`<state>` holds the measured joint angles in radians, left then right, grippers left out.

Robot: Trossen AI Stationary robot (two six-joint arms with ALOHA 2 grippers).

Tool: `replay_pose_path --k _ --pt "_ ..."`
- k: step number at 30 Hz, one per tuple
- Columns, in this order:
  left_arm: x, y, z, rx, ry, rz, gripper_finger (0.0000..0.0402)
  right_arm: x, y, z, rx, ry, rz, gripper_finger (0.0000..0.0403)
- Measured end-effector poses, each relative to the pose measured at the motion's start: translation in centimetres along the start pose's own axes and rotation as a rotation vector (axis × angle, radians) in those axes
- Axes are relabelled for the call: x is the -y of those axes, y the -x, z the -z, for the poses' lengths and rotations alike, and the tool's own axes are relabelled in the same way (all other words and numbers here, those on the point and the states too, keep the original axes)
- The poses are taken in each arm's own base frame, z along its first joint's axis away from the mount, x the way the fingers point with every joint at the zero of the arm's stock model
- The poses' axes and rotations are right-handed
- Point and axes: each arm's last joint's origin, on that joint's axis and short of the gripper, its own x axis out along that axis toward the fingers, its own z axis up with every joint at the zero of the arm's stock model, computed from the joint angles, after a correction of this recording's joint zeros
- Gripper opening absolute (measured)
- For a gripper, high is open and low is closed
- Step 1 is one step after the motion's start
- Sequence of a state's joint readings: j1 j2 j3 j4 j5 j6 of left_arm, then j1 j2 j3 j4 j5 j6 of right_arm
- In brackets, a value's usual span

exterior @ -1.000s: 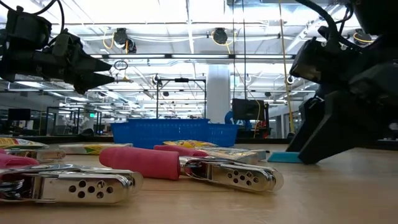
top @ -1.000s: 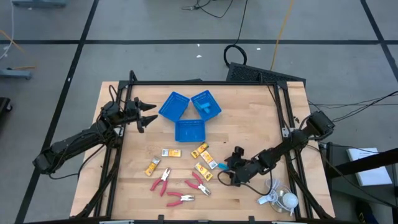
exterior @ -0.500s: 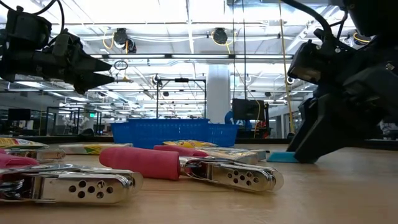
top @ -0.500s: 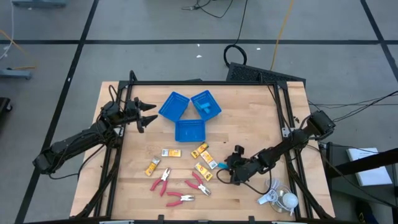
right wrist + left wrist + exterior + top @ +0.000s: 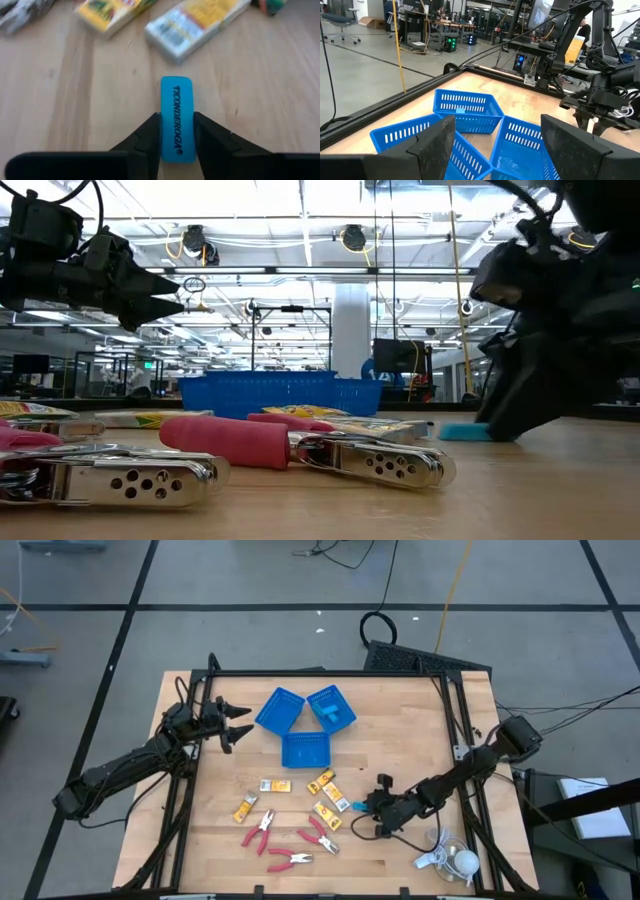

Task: Pick & Place School Supplies
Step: Put the blue eraser into the top right blue bin

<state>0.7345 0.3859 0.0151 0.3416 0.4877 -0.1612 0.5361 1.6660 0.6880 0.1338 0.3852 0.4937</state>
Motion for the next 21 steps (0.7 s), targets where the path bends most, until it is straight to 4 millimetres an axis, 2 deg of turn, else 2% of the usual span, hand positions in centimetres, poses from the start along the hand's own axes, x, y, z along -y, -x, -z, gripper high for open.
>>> replay_pose_path --k 12,17,21 --pt "0.0 0.0 0.0 0.000 0.000 0.000 0.0294 0.7 3.2 -3.1 0.171 0.028 -0.035 0.0089" --pt "0.0 0.0 0.0 0.000 0.000 0.000 0.0294 2.4 2.9 -5.0 0.268 -0.079 -0.013 0.0088" --pt "0.0 0.0 0.0 0.000 0.000 0.000 0.0294 4.6 2.3 -6.3 0.313 -0.113 0.019 0.0089"
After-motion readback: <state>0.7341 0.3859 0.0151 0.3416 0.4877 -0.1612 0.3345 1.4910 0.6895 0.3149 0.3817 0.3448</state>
